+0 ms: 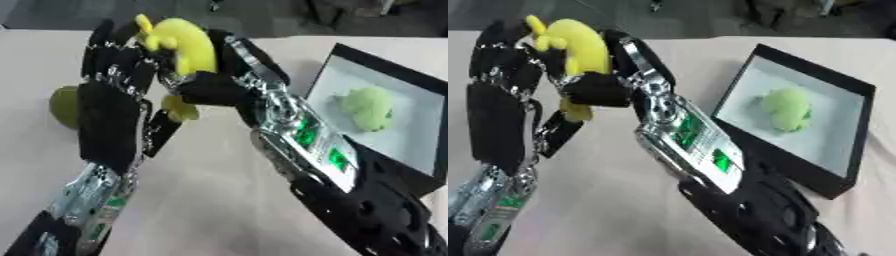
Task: Pick up the objects with one hand, pass them to the other hand, and then place them into the box on the other side of the table.
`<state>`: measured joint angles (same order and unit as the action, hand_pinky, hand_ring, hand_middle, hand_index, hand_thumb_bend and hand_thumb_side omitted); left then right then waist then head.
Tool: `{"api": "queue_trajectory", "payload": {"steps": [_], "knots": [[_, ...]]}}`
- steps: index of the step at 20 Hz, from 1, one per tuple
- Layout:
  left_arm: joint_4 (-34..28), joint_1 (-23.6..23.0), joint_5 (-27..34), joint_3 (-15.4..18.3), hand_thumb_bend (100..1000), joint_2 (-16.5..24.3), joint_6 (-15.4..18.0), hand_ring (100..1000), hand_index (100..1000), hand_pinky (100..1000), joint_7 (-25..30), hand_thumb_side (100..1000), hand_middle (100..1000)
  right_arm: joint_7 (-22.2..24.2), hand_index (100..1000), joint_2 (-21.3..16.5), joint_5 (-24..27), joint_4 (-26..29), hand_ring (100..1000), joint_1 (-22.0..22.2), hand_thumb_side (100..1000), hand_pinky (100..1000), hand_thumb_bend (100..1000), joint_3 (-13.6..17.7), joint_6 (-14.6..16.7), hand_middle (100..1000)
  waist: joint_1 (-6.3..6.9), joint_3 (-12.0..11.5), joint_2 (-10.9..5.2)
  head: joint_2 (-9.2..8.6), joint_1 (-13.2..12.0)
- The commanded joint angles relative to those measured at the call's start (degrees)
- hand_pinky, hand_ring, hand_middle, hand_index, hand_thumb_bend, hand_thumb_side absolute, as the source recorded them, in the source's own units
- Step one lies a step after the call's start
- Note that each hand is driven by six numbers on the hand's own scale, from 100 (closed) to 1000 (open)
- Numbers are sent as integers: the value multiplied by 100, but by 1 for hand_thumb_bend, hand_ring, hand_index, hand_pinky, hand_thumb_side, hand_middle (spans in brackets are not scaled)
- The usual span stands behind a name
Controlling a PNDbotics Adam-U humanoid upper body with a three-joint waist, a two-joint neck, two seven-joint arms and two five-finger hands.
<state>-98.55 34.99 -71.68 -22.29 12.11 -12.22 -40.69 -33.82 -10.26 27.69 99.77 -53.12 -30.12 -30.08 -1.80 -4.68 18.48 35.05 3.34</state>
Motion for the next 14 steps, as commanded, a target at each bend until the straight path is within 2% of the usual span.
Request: {"api": "queue_trajectory", "payload": {"steps": [1,6,14], "knots": [[98,-195,103,67,747,190,-68,837,932,896,-88,105,521,-1815,427,-171,-50,2,638,-156,100,669,100,562,-1527,433,-39,-4,-56,-97,4],[118,-297,139,72,745,244,-138,839,968,896,-174,243,521,-1815,427,-191,-156,-141,637,-164,100,668,100,686,-1443,432,-23,16,-78,-142,4],[91,-356,164,103,736,268,-206,830,953,885,-222,214,515,-1815,427,-245,-221,-203,637,-158,100,667,100,798,-1383,432,-12,25,-90,-79,47]]}}
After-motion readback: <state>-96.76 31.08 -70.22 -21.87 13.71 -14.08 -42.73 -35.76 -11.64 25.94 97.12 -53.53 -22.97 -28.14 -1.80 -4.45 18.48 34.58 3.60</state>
